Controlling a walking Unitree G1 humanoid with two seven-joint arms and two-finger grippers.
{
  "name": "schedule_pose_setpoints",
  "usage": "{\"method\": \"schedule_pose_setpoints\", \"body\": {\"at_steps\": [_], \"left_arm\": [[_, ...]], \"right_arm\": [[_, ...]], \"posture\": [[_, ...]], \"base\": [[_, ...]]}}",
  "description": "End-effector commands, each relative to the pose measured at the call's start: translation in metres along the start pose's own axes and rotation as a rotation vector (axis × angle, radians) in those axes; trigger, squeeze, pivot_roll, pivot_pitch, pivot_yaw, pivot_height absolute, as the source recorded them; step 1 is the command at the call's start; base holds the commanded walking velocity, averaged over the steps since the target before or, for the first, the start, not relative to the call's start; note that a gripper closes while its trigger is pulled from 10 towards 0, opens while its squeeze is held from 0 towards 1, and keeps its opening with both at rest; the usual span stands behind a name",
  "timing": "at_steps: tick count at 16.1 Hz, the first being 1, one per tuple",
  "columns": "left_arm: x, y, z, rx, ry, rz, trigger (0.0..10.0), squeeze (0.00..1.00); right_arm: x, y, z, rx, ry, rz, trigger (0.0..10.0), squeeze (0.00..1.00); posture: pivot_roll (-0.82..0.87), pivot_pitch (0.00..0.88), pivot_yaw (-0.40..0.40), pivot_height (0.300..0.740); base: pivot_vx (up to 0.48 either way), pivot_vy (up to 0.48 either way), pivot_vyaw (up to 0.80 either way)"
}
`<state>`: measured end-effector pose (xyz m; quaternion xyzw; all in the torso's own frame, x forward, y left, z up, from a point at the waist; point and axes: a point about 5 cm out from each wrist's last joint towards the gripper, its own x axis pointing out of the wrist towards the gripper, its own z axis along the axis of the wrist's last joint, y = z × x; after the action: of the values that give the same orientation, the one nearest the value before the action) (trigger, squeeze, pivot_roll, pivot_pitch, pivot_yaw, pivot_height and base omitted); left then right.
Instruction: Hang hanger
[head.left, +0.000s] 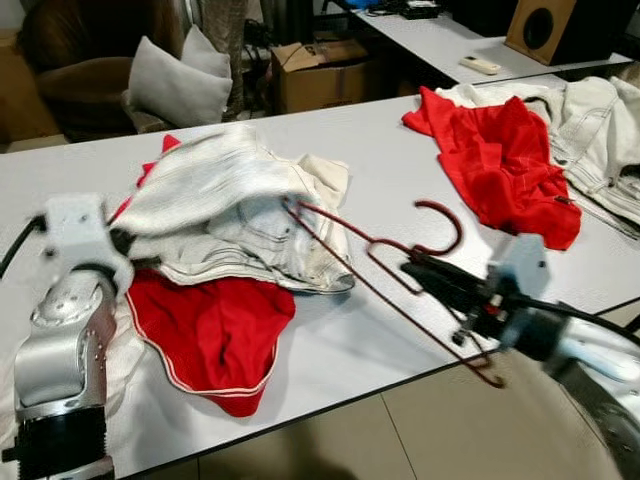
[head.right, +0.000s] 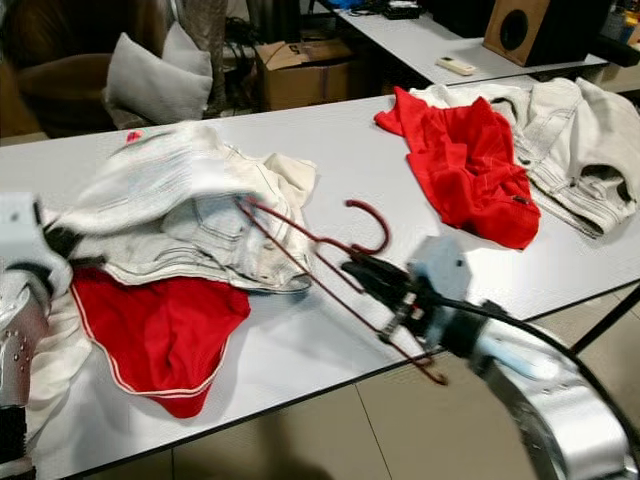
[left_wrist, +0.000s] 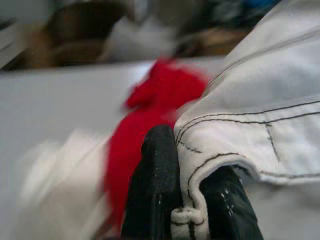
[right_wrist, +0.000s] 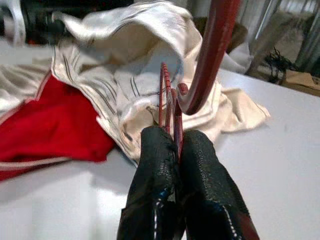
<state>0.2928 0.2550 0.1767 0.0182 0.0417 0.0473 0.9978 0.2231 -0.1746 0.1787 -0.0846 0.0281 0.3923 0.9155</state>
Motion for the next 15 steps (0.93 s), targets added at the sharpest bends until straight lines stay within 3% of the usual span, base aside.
{"method": "schedule_pose_setpoints", "body": {"at_steps": [1,2,3,4,5,6,7,8,9,10,12,14,15], "left_arm": [[0.000,-0.011,0.020,0.025,-0.077,-0.136,10.0,0.77],[-0.001,-0.014,0.023,0.039,-0.086,-0.175,10.0,1.00],[-0.003,-0.019,0.029,0.123,-0.087,-0.275,10.0,1.00],[-0.004,-0.021,0.029,0.150,-0.084,-0.306,10.0,1.00],[-0.003,-0.023,0.032,0.240,-0.075,-0.355,10.0,1.00],[-0.004,-0.025,0.033,0.257,-0.076,-0.376,10.0,1.00],[-0.007,-0.030,0.035,0.278,-0.082,-0.450,10.0,1.00],[-0.016,-0.035,0.034,0.380,-0.045,-0.612,10.0,1.00],[-0.018,-0.035,0.033,0.410,-0.031,-0.638,10.0,1.00],[-0.019,-0.027,0.031,0.572,0.019,-0.641,10.0,1.00],[-0.013,-0.024,0.041,0.631,-0.058,-0.558,10.0,1.00],[-0.008,-0.034,0.052,0.696,-0.170,-0.520,10.0,1.00],[-0.007,-0.045,0.051,0.760,-0.198,-0.550,10.0,0.41]], "right_arm": [[-0.005,0.001,0.005,-0.013,0.003,0.022,10.0,0.00],[-0.006,0.001,0.004,-0.014,0.008,0.025,10.0,0.00],[-0.009,-0.001,0.005,-0.019,0.018,0.020,10.0,0.00],[-0.010,-0.002,0.005,-0.022,0.020,0.015,10.0,0.00],[-0.010,-0.005,0.006,-0.018,0.013,-0.002,10.0,0.00],[-0.010,-0.005,0.006,-0.017,0.012,-0.004,10.0,0.00],[-0.009,-0.005,0.006,-0.016,0.008,-0.003,10.0,0.00],[-0.008,-0.004,0.008,-0.013,-0.002,0.002,10.0,0.00],[-0.007,-0.004,0.008,-0.013,-0.002,0.002,10.0,0.00],[-0.007,-0.003,0.008,-0.010,-0.007,0.004,10.0,0.00],[-0.006,-0.003,0.009,-0.010,-0.012,0.009,10.0,0.00],[-0.003,-0.003,0.011,-0.010,-0.023,0.016,10.0,0.00],[-0.001,-0.003,0.012,-0.010,-0.031,0.019,10.0,0.00]], "posture": [[-0.10,0.000,0.045,0.740],[-0.10,0.000,0.045,0.740],[-0.10,0.000,0.045,0.740],[-0.10,0.000,0.045,0.740],[-0.11,0.000,0.044,0.740],[-0.11,0.000,0.044,0.740],[-0.11,0.000,0.044,0.740],[-0.11,0.000,0.042,0.740],[-0.11,0.000,0.042,0.740],[-0.10,0.000,0.039,0.740],[-0.10,0.000,0.038,0.740],[-0.10,0.000,0.037,0.740],[-0.10,0.000,0.038,0.740]], "base": [[0.000,0.000,0.00],[0.000,0.000,0.00],[0.000,0.000,0.00],[0.000,0.000,0.00],[0.000,0.000,0.00],[0.000,0.000,0.00],[0.000,0.000,0.00],[0.000,0.000,0.00],[0.000,0.000,0.00],[0.000,0.000,0.00],[0.000,0.000,0.00],[0.000,0.000,0.00],[0.000,0.000,0.00]]}}
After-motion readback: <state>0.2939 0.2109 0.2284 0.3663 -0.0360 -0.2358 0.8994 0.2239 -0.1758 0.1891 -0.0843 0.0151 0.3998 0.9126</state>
